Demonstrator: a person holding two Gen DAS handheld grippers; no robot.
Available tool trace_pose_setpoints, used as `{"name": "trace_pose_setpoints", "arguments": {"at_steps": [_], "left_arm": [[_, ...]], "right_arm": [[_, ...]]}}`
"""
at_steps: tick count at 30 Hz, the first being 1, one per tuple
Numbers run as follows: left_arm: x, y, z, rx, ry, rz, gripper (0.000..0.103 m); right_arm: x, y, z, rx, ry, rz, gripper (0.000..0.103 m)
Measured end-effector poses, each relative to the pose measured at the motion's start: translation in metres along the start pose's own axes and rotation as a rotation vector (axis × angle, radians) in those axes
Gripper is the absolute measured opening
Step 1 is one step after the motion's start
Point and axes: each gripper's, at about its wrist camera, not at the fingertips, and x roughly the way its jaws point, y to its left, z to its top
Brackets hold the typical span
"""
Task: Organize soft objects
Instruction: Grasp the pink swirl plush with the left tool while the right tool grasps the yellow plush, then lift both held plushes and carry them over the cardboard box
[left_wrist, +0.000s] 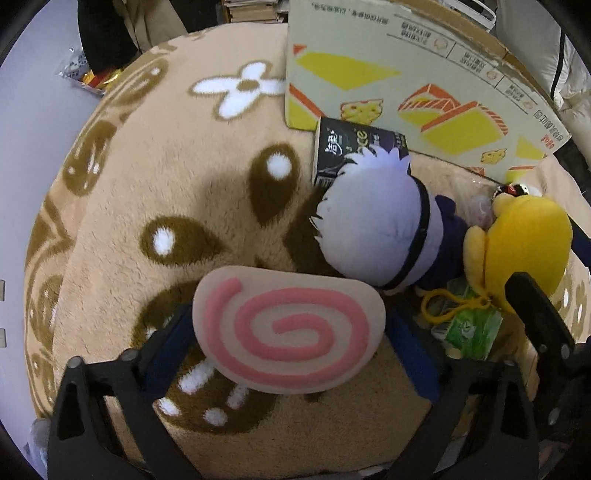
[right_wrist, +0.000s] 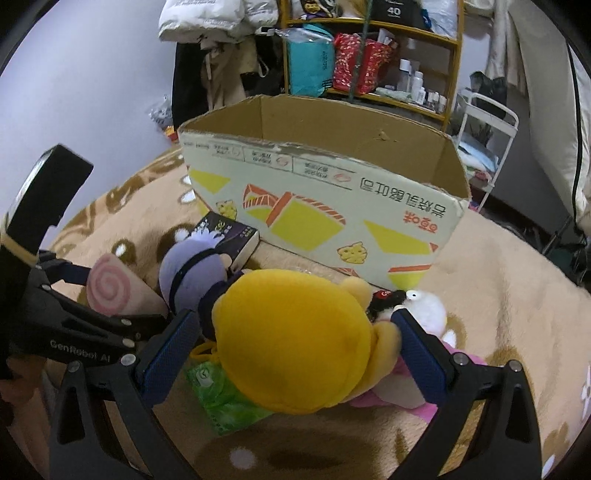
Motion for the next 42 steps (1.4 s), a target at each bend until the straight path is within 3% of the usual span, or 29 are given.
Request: {"name": "trace_pose_setpoints", "arguments": {"at_steps": [9,12,19,22,26,33,42], "left_arm": [[0.011,0.004,-0.002,-0.019,0.013,0.015,0.077],[0.012,0.004,-0.004,-0.018,0.006,0.019,0.072],[-0.001,-0.001,-0.007,-0.009,-0.016,0.03,0.062],[-0.008,-0.005,-0.01,0.019,-0.019,0.009,0.056],[-0.013,-0.015,-0.014,0.061,-0.035,0.036,0.053],[-0.053,-0.015,-0.025,0.049,-0.186,0.055,0.053],[-0.132,-0.021,-0.046,0.059,-0.537,0.097,0.053]], "right_arm": [[0.007,0.008,-0.003,-0.088,0.01,-0.075,0.103],[0.008,0.01,-0.004,-0.108,0.012,-0.088,0.095],[0.005,0.008,-0.002,-0.094,0.01,-0.064,0.084],[0.001,0.005,-0.001,-0.072,0.006,-0.044,0.083],[-0.01,0.0,0.001,-0.021,-0.018,0.006,0.083],[-0.04,0.001,0.006,-0.004,-0.108,-0.002,0.083],[-0.076,0.008,0.012,-0.034,-0.231,-0.017,0.083]]}}
